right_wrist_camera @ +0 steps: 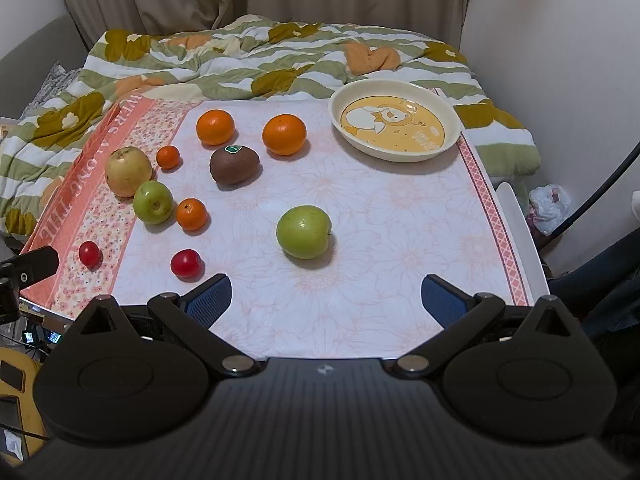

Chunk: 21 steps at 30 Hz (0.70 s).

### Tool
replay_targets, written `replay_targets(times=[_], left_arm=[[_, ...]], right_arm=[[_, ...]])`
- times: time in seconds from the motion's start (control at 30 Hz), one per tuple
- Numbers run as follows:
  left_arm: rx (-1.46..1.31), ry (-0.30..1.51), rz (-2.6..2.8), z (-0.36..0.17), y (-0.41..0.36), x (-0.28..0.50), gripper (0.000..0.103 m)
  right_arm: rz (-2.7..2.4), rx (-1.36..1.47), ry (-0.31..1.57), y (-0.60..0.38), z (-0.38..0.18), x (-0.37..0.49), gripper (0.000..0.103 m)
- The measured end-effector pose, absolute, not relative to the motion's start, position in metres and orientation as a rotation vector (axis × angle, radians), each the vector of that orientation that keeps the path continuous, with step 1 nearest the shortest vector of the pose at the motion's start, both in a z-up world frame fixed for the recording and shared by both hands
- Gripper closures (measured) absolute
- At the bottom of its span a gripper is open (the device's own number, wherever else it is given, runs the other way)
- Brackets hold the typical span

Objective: Organize fruits

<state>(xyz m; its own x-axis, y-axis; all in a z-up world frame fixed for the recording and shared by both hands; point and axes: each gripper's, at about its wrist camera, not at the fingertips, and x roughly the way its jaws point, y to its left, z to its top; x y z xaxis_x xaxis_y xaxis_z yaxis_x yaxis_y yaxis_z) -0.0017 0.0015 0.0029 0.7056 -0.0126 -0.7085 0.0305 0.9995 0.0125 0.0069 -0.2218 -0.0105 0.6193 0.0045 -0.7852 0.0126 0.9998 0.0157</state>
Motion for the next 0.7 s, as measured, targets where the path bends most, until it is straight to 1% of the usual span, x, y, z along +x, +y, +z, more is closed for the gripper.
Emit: replay_targets(times=[0.7], left_arm=[[0.028,0.785,-0.027,0.0018,0.0031,-0.0018,0.0]], right_arm=[[0.005,0.027,0.897,-0.2169,-0.0067,0.0035,0.0]])
